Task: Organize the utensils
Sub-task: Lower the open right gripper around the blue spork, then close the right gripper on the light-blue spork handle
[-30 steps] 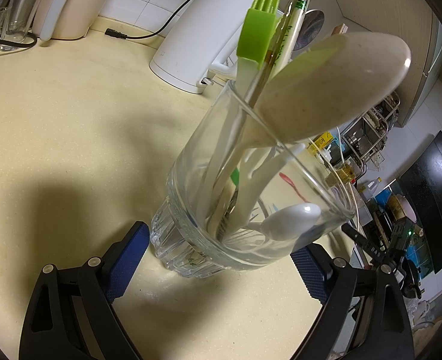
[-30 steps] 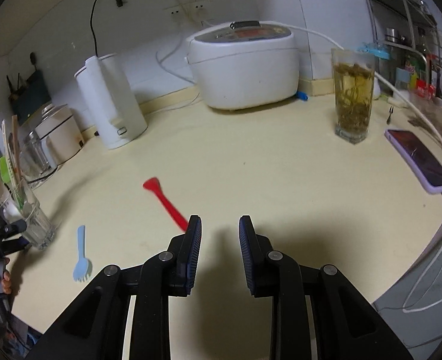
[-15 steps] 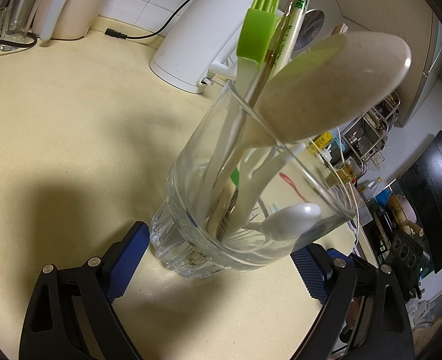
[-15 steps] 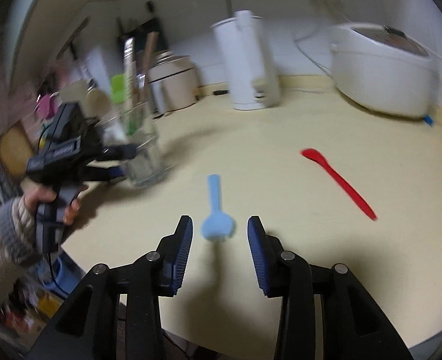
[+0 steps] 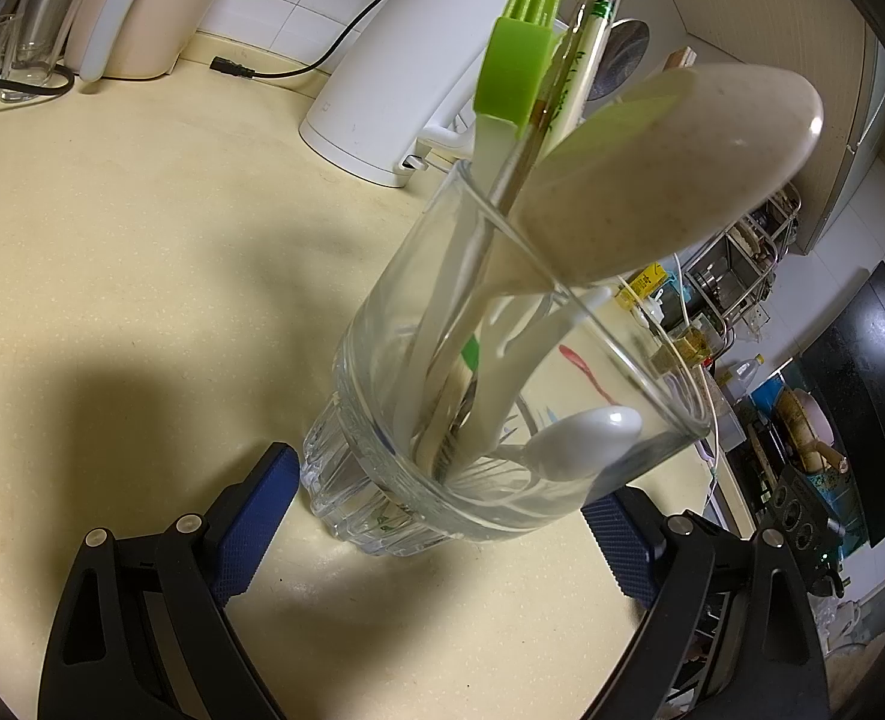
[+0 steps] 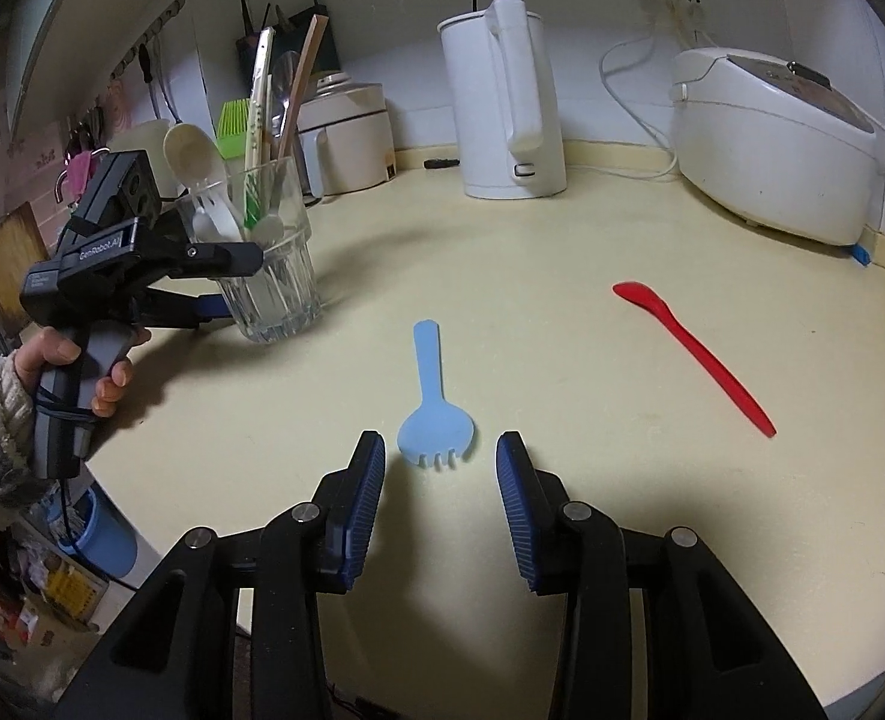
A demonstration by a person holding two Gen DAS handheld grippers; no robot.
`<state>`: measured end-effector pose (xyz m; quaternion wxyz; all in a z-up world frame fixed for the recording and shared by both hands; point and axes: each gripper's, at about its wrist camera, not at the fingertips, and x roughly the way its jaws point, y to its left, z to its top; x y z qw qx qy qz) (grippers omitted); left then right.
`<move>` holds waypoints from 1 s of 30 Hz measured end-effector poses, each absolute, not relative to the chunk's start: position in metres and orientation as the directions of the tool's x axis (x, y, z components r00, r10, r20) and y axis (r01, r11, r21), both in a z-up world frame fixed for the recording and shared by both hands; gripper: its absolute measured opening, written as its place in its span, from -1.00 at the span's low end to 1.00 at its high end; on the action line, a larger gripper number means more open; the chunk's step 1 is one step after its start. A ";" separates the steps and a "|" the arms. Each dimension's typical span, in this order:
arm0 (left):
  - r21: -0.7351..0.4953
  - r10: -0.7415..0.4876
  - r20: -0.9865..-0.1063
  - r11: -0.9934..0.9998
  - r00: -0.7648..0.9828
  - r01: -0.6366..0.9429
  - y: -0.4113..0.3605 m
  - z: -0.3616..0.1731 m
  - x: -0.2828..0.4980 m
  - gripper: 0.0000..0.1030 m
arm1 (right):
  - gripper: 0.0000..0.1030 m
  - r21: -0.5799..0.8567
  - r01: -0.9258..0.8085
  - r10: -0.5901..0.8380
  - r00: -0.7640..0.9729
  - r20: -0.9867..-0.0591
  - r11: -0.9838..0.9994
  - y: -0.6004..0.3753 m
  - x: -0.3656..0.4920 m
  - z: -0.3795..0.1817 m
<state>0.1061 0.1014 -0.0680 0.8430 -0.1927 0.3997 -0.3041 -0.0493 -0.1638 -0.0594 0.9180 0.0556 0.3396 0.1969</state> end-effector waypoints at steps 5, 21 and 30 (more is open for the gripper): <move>-0.568 -0.667 -0.557 0.741 0.496 0.359 0.101 -0.068 0.106 0.82 | -0.24 0.207 -0.324 0.382 0.708 -0.595 0.923 -0.156 -0.044 -0.061; -0.568 -0.667 -0.557 0.741 0.495 0.359 0.101 -0.068 0.106 0.82 | -0.39 0.098 -0.332 0.326 0.757 -0.566 0.938 -0.136 -0.045 -0.065; -0.568 -0.667 -0.557 0.741 0.495 0.359 0.101 -0.068 0.106 0.82 | -0.42 0.105 -0.314 0.316 0.760 -0.568 0.944 -0.135 -0.045 -0.066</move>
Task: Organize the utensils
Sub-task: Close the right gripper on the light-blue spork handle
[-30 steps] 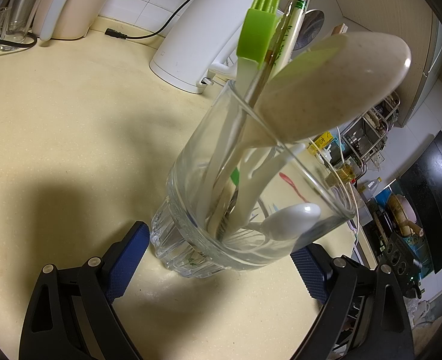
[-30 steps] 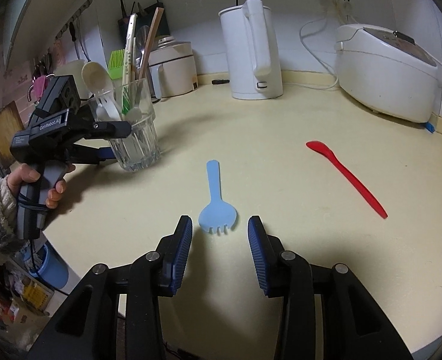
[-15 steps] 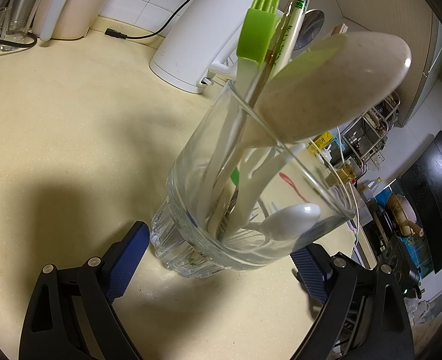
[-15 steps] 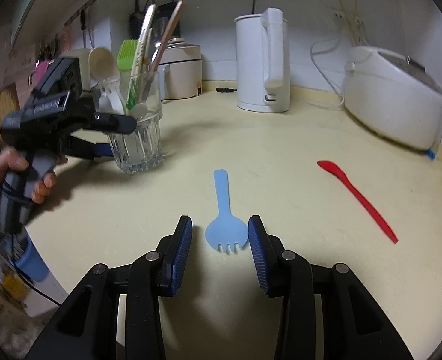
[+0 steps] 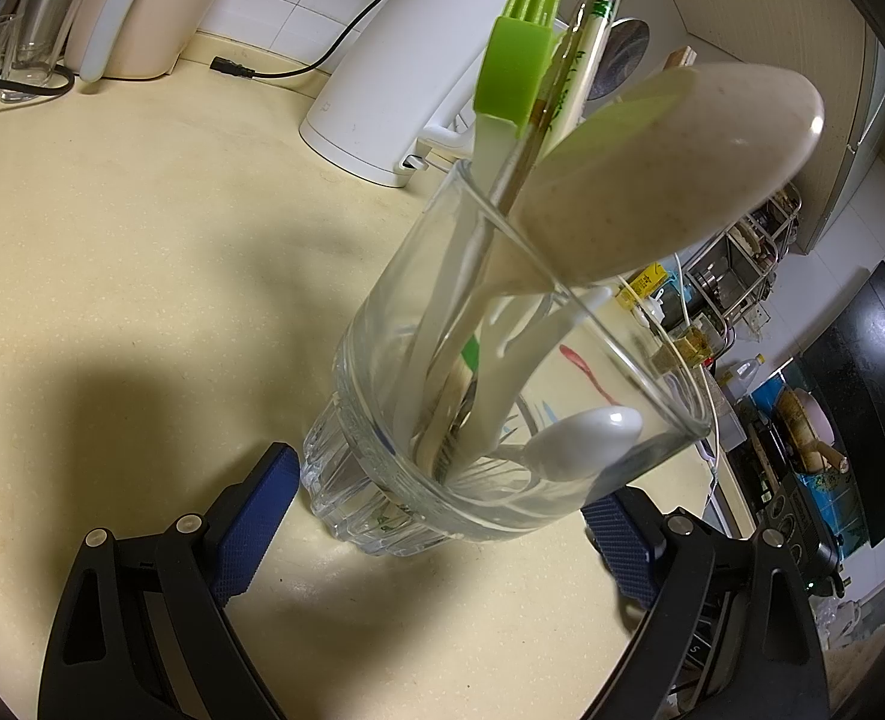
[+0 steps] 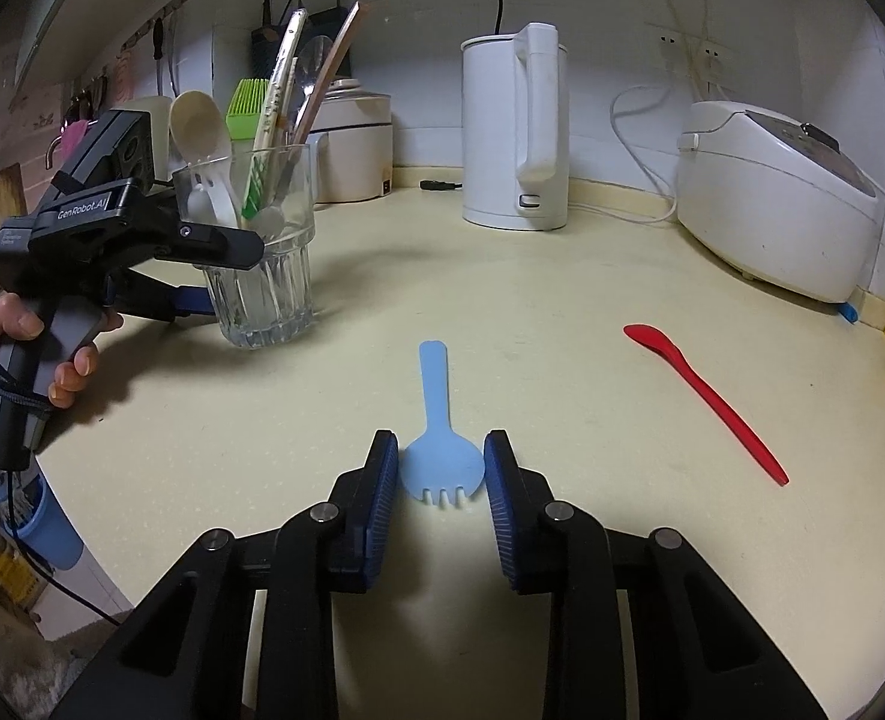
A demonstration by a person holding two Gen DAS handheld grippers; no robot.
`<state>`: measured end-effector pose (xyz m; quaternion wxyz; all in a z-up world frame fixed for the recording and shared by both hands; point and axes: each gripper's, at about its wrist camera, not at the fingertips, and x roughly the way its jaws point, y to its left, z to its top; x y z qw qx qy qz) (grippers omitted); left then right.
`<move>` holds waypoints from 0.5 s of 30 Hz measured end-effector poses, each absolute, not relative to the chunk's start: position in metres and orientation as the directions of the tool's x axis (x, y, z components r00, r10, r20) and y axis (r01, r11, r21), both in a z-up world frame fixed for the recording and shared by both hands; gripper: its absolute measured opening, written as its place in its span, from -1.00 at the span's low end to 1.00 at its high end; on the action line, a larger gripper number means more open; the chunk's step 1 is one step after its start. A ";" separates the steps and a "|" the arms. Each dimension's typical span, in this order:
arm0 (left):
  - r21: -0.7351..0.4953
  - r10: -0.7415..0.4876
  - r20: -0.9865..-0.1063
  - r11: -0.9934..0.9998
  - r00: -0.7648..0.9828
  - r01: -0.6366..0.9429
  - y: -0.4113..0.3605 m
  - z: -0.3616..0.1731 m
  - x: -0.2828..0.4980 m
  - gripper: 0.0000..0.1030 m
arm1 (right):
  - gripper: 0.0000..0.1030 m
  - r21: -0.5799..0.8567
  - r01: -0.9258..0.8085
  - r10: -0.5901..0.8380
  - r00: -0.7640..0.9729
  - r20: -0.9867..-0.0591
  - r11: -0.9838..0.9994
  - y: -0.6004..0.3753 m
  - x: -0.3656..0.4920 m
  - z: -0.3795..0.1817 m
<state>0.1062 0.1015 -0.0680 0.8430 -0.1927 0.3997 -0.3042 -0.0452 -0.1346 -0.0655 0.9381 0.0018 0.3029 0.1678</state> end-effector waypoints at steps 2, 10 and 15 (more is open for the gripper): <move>-0.568 -0.667 -0.556 0.741 0.495 0.359 0.102 -0.068 0.106 0.82 | -0.42 0.107 -0.313 0.316 0.756 -0.573 0.944 -0.134 -0.045 -0.065; -0.568 -0.667 -0.556 0.741 0.495 0.359 0.102 -0.068 0.106 0.82 | -0.43 0.128 -0.308 0.322 0.738 -0.594 0.943 -0.137 -0.044 -0.063; -0.568 -0.667 -0.557 0.741 0.495 0.359 0.102 -0.068 0.106 0.82 | -0.43 0.127 -0.305 0.318 0.734 -0.601 0.944 -0.136 -0.043 -0.063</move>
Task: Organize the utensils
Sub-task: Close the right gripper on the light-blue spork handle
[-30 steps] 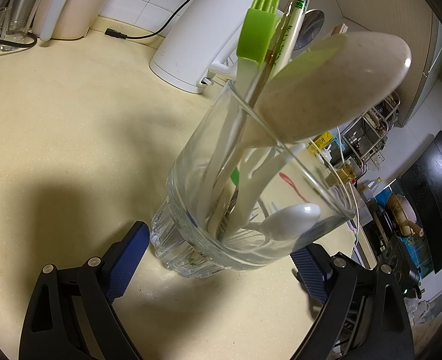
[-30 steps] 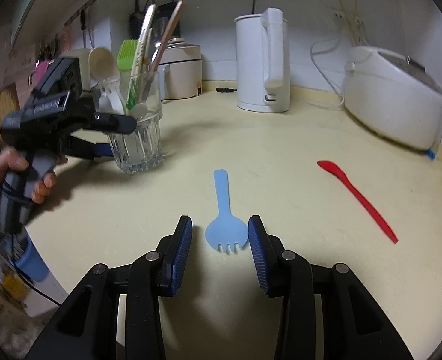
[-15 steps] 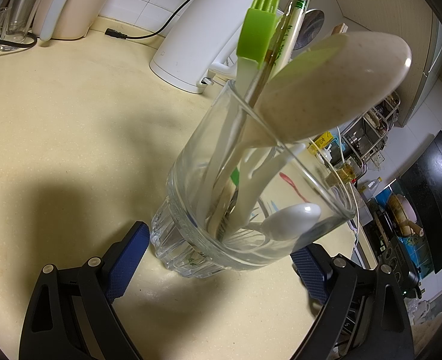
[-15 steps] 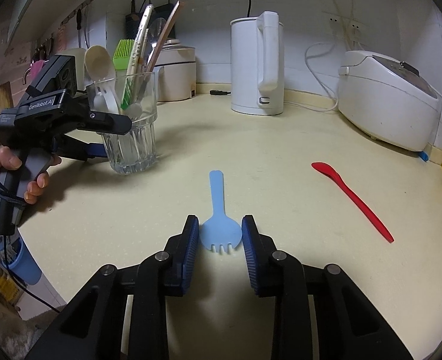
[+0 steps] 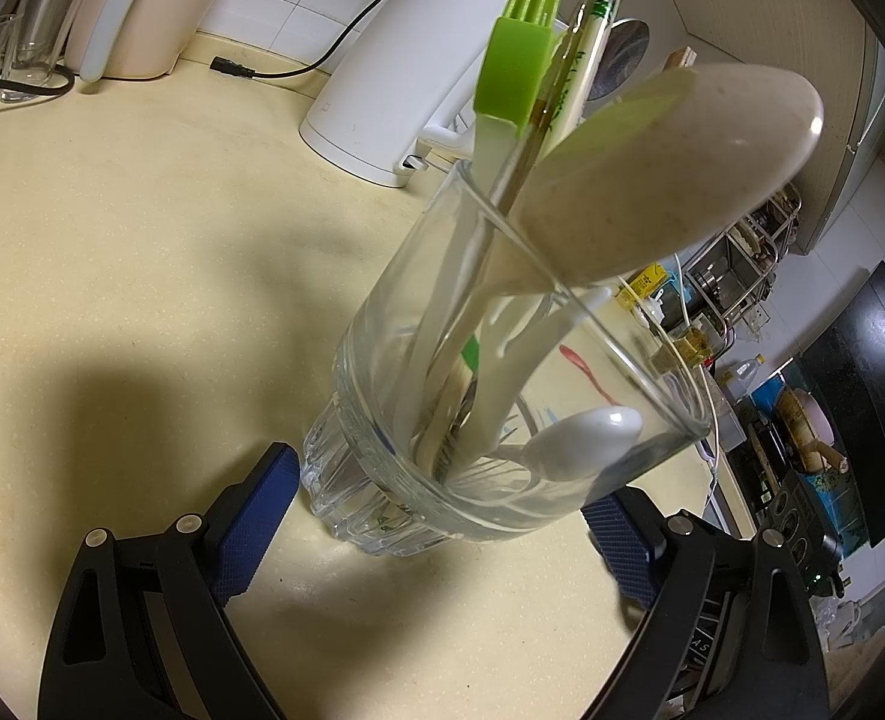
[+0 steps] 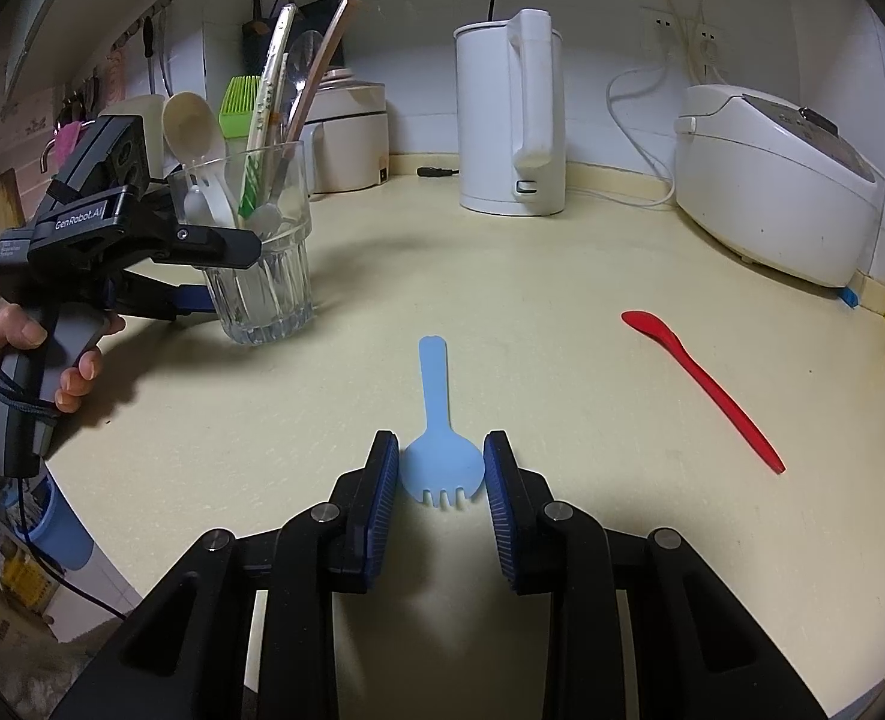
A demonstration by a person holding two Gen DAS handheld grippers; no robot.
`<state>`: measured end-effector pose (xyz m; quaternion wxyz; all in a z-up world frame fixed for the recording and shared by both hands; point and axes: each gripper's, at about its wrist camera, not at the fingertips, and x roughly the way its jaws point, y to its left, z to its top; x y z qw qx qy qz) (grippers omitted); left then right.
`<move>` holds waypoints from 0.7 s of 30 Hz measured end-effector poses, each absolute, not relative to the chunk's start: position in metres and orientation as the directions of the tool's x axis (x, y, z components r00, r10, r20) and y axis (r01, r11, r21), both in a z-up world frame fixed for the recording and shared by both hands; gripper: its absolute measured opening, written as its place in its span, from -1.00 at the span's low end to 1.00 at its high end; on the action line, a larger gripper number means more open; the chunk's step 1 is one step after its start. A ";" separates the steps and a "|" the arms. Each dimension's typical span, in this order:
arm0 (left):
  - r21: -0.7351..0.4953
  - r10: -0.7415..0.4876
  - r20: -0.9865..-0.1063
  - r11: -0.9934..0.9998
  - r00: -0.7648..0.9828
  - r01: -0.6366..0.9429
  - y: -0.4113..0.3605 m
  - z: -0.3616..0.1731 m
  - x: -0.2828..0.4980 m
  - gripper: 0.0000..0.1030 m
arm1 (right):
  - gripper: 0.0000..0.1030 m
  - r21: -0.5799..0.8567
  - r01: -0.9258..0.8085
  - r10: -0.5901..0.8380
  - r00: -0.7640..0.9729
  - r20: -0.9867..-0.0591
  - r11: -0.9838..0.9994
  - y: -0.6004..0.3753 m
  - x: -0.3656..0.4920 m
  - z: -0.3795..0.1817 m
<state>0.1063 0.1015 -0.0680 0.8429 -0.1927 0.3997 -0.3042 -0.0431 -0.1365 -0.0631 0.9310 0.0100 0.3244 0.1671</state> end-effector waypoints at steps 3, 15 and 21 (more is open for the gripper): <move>-0.568 -0.667 -0.557 0.741 0.495 0.359 0.102 -0.068 0.106 0.82 | -0.43 0.127 -0.302 0.314 0.732 -0.605 0.945 -0.136 -0.043 -0.063; -0.568 -0.667 -0.557 0.741 0.495 0.359 0.102 -0.068 0.106 0.82 | -0.43 0.125 -0.283 0.298 0.728 -0.617 0.951 -0.137 -0.041 -0.058; -0.568 -0.667 -0.557 0.741 0.495 0.359 0.102 -0.068 0.106 0.82 | -0.43 0.132 -0.276 0.297 0.733 -0.612 0.952 -0.138 -0.042 -0.053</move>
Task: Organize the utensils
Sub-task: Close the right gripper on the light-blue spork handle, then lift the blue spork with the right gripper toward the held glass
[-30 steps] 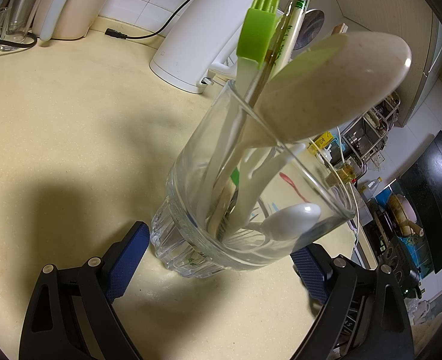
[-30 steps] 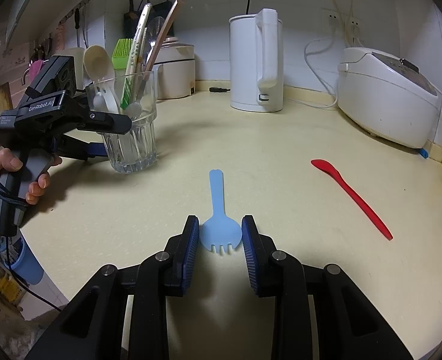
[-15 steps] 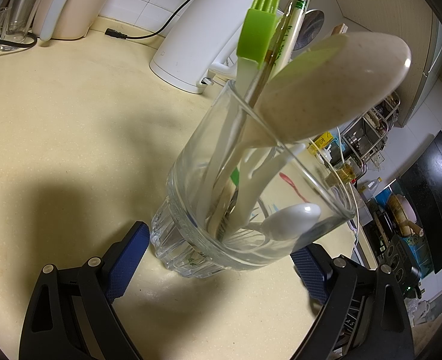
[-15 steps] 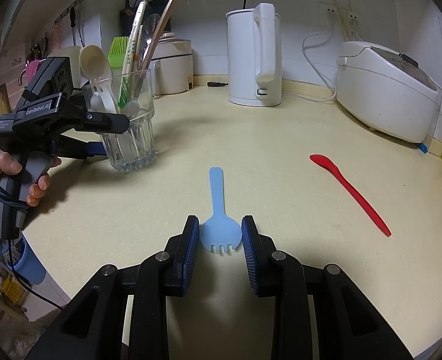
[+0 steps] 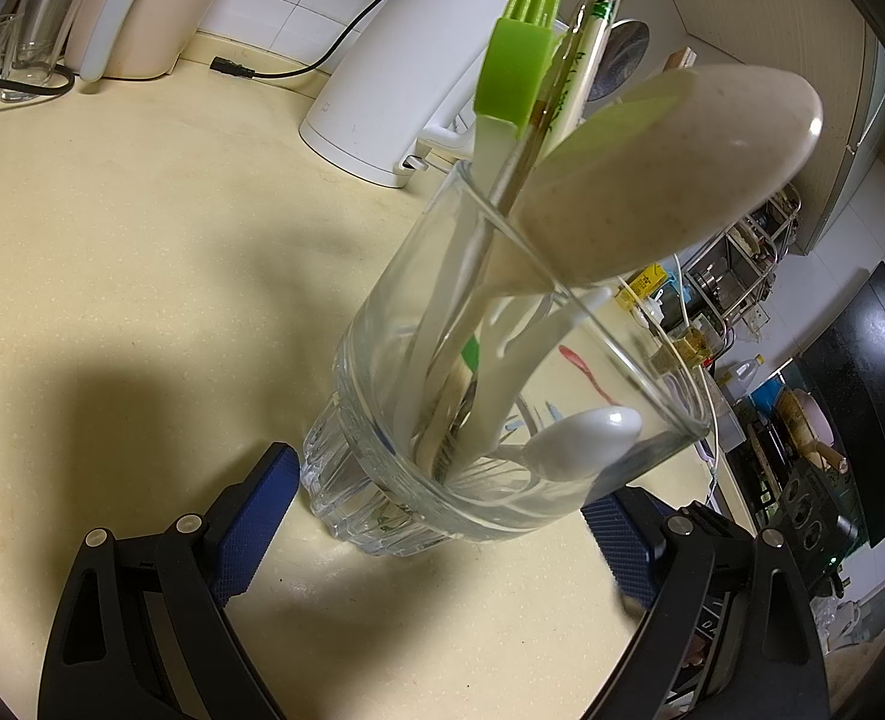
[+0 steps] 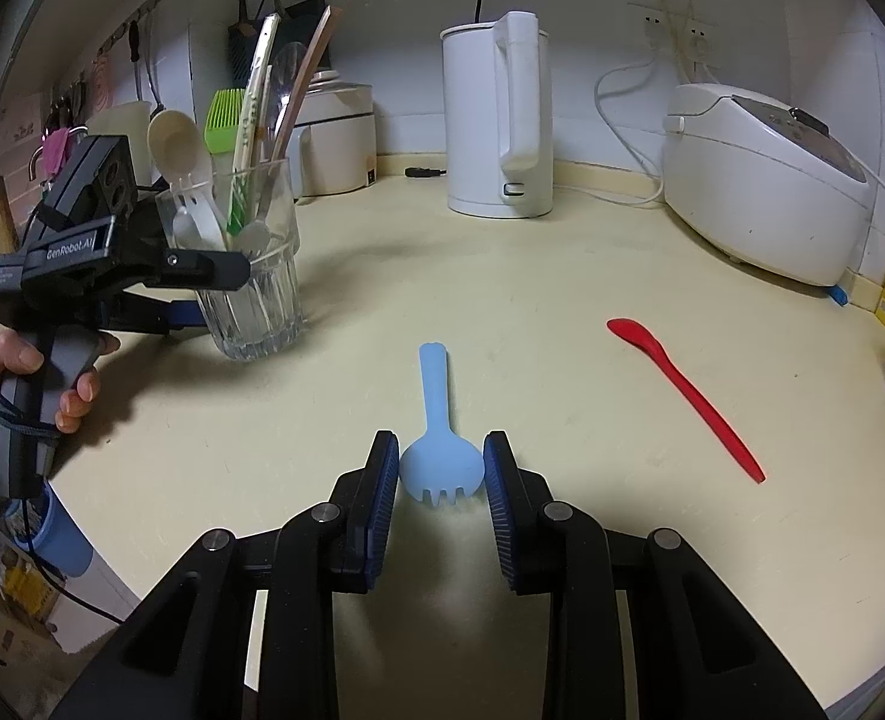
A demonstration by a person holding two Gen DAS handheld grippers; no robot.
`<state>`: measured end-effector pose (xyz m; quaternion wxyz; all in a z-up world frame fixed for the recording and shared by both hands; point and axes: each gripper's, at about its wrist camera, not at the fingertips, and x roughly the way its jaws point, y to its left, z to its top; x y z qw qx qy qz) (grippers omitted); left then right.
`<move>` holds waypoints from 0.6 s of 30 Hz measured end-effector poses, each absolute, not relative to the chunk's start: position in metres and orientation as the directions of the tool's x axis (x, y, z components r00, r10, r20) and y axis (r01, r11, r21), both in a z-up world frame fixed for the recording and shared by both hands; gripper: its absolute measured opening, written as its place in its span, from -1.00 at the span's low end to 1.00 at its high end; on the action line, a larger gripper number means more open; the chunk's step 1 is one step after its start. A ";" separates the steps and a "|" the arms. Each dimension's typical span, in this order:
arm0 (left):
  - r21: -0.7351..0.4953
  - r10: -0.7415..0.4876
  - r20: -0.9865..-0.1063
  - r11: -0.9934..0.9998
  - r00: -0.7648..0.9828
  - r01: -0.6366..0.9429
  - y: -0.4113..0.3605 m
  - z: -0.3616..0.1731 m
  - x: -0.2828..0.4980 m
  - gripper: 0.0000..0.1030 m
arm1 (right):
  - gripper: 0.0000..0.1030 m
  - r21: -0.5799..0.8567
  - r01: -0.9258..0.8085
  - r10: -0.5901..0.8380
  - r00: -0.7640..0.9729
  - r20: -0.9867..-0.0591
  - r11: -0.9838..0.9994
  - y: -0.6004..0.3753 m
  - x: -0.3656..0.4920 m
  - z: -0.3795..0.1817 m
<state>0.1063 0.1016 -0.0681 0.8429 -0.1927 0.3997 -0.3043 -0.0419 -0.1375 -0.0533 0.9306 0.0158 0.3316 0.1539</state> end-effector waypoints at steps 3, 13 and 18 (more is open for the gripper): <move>-0.568 -0.667 -0.557 0.741 0.495 0.359 0.102 -0.068 0.106 0.82 | -0.43 0.142 -0.274 0.302 0.735 -0.607 0.951 -0.139 -0.042 -0.049; -0.568 -0.667 -0.557 0.741 0.495 0.359 0.102 -0.068 0.106 0.82 | -0.43 0.160 -0.266 0.308 0.739 -0.599 0.951 -0.143 -0.043 -0.042; -0.568 -0.667 -0.556 0.740 0.495 0.359 0.102 -0.068 0.106 0.82 | -0.43 0.163 -0.261 0.305 0.737 -0.603 0.952 -0.144 -0.042 -0.042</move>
